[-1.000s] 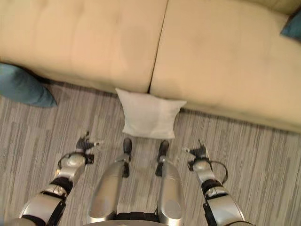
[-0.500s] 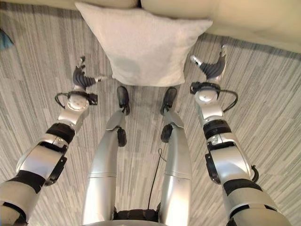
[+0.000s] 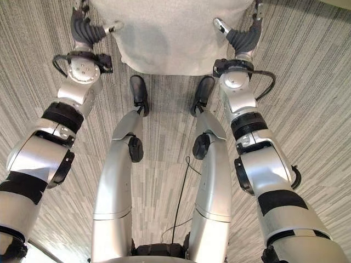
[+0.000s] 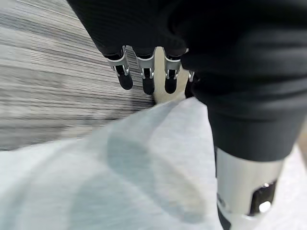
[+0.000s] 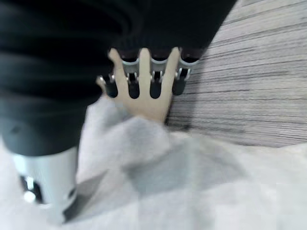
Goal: Pick up all the scattered cushions and arrange them neatly on the sofa.
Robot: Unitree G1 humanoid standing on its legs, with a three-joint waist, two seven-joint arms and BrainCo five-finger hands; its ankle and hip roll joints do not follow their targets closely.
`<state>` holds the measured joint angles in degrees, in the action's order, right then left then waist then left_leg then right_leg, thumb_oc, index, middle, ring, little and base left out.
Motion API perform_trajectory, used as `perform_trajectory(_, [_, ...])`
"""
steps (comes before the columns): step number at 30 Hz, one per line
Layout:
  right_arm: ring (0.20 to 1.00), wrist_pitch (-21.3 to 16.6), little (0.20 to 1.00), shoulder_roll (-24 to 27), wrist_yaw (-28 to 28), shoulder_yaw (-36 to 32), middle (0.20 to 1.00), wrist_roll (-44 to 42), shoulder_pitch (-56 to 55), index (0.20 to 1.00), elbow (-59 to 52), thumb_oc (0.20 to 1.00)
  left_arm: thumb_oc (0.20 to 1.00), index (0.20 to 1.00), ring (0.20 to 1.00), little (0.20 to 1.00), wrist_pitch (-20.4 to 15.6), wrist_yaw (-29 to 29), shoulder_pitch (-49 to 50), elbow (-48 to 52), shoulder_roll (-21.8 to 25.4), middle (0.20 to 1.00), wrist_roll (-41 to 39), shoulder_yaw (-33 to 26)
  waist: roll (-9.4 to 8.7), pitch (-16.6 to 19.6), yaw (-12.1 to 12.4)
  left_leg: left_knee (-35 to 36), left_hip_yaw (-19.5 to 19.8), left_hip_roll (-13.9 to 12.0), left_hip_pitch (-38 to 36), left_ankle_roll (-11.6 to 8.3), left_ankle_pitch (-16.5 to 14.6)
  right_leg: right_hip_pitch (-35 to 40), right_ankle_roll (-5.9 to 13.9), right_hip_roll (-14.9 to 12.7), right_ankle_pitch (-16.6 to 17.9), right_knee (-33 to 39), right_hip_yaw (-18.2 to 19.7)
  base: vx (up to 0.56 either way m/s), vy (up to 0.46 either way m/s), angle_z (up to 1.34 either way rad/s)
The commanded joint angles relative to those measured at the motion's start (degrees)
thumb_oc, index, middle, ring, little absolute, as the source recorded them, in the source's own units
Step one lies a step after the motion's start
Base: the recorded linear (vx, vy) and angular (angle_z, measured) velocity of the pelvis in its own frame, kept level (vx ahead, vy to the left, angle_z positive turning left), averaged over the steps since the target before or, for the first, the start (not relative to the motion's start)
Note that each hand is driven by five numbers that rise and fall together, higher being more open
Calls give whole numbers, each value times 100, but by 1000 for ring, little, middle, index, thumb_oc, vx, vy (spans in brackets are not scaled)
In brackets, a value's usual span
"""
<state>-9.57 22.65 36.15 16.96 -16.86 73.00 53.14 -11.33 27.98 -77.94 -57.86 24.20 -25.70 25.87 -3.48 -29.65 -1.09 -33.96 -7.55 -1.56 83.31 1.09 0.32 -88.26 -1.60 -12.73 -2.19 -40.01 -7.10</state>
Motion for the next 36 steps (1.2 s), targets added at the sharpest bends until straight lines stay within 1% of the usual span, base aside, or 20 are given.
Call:
perform_trajectory(1, [1000, -198, 1000, -548, 101, 423, 1000, -3, -430, 1000, 31, 1000, 1000, 1000, 1000, 1000, -199, 138, 614, -208, -476, 1000, -7, -13, 109, 1185, -157, -87, 696, 219, 279, 42, -664, -152, 846, 94, -150, -11, 286, 0, 0, 0])
perform_trajectory(3, [1000, -186, 1000, -658, 99, 515, 1000, -53, -172, 1000, 72, 1000, 1000, 1000, 1000, 1000, -239, 117, 409, -212, -666, 1000, -219, 17, 124, 1214, -134, -99, 701, 234, 283, 51, -659, -163, 853, 132, -153, -24, 271, 0, 0, 0])
perform_trajectory(5, [1000, -162, 1000, -807, 60, 702, 1000, -73, 211, 1000, -66, 1000, 1000, 1000, 1000, 1000, -326, 1, 181, 21, -889, 1000, -589, 33, 171, 1267, -92, -96, 725, 227, 305, 40, -643, -164, 849, 160, -177, -9, 244, 10, -17, -4])
perform_trajectory(6, [595, -157, 595, -806, 61, 704, 595, -73, 217, 595, -68, 595, 1000, 1000, 1000, 1000, -325, -1, 177, 24, -885, 1000, -594, 30, 177, 1263, -93, -98, 729, 227, 309, 39, -644, -164, 848, 161, -178, -8, 240, 0, 0, 0])
perform_trajectory(7, [529, -203, 529, -831, 60, 716, 529, -78, 283, 529, -253, 529, 1000, 1000, 1000, 1000, -380, -37, 134, 173, -881, 1000, -663, 50, 182, 1290, -89, -92, 731, 226, 313, 34, -647, -164, 848, 168, -177, 4, 237, 0, 0, 0])
perform_trajectory(8, [200, -314, 200, -833, 67, 683, 200, -82, 358, 200, -638, 200, 1000, 1000, 1000, 1000, -488, -87, 110, 513, -835, 1000, -844, 48, 190, 1345, -98, -91, 732, 231, 318, 19, -648, -164, 851, 198, -166, 21, 227, 0, 0, 0])
perform_trajectory(9, [200, -381, 200, -813, 81, 680, 200, -59, 391, 200, -837, 200, 1000, 1000, 1000, 1000, -541, -139, 113, 668, -782, 1000, -936, 44, 192, 1383, -102, -89, 730, 225, 330, 12, -651, -164, 851, 212, -163, 44, 214, 0, 0, 0])
perform_trajectory(10, [200, -449, 200, -822, 84, 659, 200, -38, 422, 200, -1050, 200, 250, 250, 250, 250, -603, -169, 106, 854, -703, 250, -969, 32, 200, 1413, -103, -94, 734, 219, 341, 2, -653, -164, 859, 231, -151, 50, 207, 0, 0, 0])
perform_trajectory(11, [200, -536, 200, -832, 85, 610, 200, -27, 418, 200, -1230, 200, 200, 200, 200, 200, -670, -158, 144, 1038, -627, 200, -987, -15, 204, 1439, -110, -90, 739, 210, 351, -11, -652, -164, 874, 239, -131, 72, 193, 0, 0, 0])
perform_trajectory(13, [200, -677, 200, -824, 103, 479, 200, 25, 377, 200, -1580, 200, 200, 200, 200, 200, -820, -148, 213, 1462, -573, 200, -1086, -127, 208, 1550, -134, -18, 735, 191, 352, -46, -625, -141, 891, 239, -100, 147, 157, 7, -40, -3])
perform_trajectory(15, [200, -718, 200, -787, 120, 367, 200, 120, 295, 200, -1816, 200, 200, 200, 200, 200, -923, -112, 340, 1805, -567, 200, -1118, -260, 219, 1612, -135, 81, 749, 174, 289, -65, -600, -69, 894, 242, -87, 229, 116, -4, -39, -1])
perform_trajectory(20, [200, -800, 200, -615, 31, 37, 200, 445, -311, 200, -2569, 200, 200, 200, 200, 200, -1088, -22, 1026, 2901, -720, 200, -962, -695, 270, 1794, -118, 585, 790, 165, -275, -169, -460, 497, 897, 309, -66, 626, -19, -30, -47, 0])
perform_trajectory(21, [200, -846, 200, -588, -35, -82, 200, 512, -587, 200, -2824, 200, 200, 200, 200, 200, -1114, -21, 1288, 3282, -822, 200, -882, -839, 290, 1802, -109, 760, 820, 165, -546, -208, -418, 764, 890, 324, -56, 745, -79, -42, -28, 4])
perform_trajectory(24, [200, -894, 200, -585, -216, -146, 200, 650, -1152, 200, -3238, 200, 200, 200, 200, 200, -1118, -23, 1799, 3860, -964, 200, -680, -1045, 301, 1780, -93, 1122, 887, 141, -1104, -288, -345, 1282, 893, 325, -20, 1008, -182, -51, -40, 8])
perform_trajectory(25, [200, -925, 200, -617, -380, -156, 200, 870, -1755, 200, -3757, 200, 200, 200, 200, 200, -1158, -16, 2379, 4523, -1086, 200, -450, -1254, 299, 1752, -79, 1427, 924, 169, -1660, -329, -313, 1796, 891, 333, 30, 1283, -250, -121, -45, 1])
perform_trajectory(26, [200, -949, 200, -629, -419, -176, 200, 927, -1992, 200, -3971, 200, 200, 200, 200, 200, -1154, -13, 2610, 4727, -1110, 200, -369, -1293, 284, 1702, -86, 1532, 881, 197, -1808, -305, -119, 1954, 831, 311, 234, 1450, -333, -140, -61, -2])
perform_trajectory(27, [200, -982, 200, -668, -484, -182, 200, 946, -2206, 200, -4139, 200, 200, 200, 200, 200, -1168, -17, 2815, 4911, -1112, 200, -269, -1332, 273, 1708, -77, 1649, 907, 193, -2016, -316, -91, 2142, 835, 308, 275, 1551, -358, -111, -71, -4])
perform_trajectory(28, [200, -1041, 200, -713, -640, -158, 200, 997, -2654, 200, -4496, 200, 200, 200, 200, 200, -1173, -76, 3234, 5216, -1051, 200, -82, -1344, 257, 1728, -63, 1854, 925, 188, -2470, -343, -52, 2566, 821, 315, 304, 1786, -392, -36, -91, -5])
perform_trajectory(31, [200, -1122, 200, -697, -853, -56, 200, 1086, -3278, 200, -4971, 200, 200, 200, 200, 200, -1205, -220, 3866, 5643, -965, 200, 156, -1197, 257, 1750, -47, 2170, 967, 176, -3266, -377, -2, 3304, 803, 306, 348, 2136, -472, -16, -63, -4])
perform_trajectory(36, [200, -1121, 200, -683, -1046, 62, 200, 1250, -4184, 200, -5513, 200, 200, 200, 200, 200, -1266, -489, 4741, 5995, -1007, 200, 68, -883, 257, 1837, -26, 2649, 952, 104, -4626, -449, 72, 4746, 804, 372, 392, 2764, -645, 15, -47, -3])
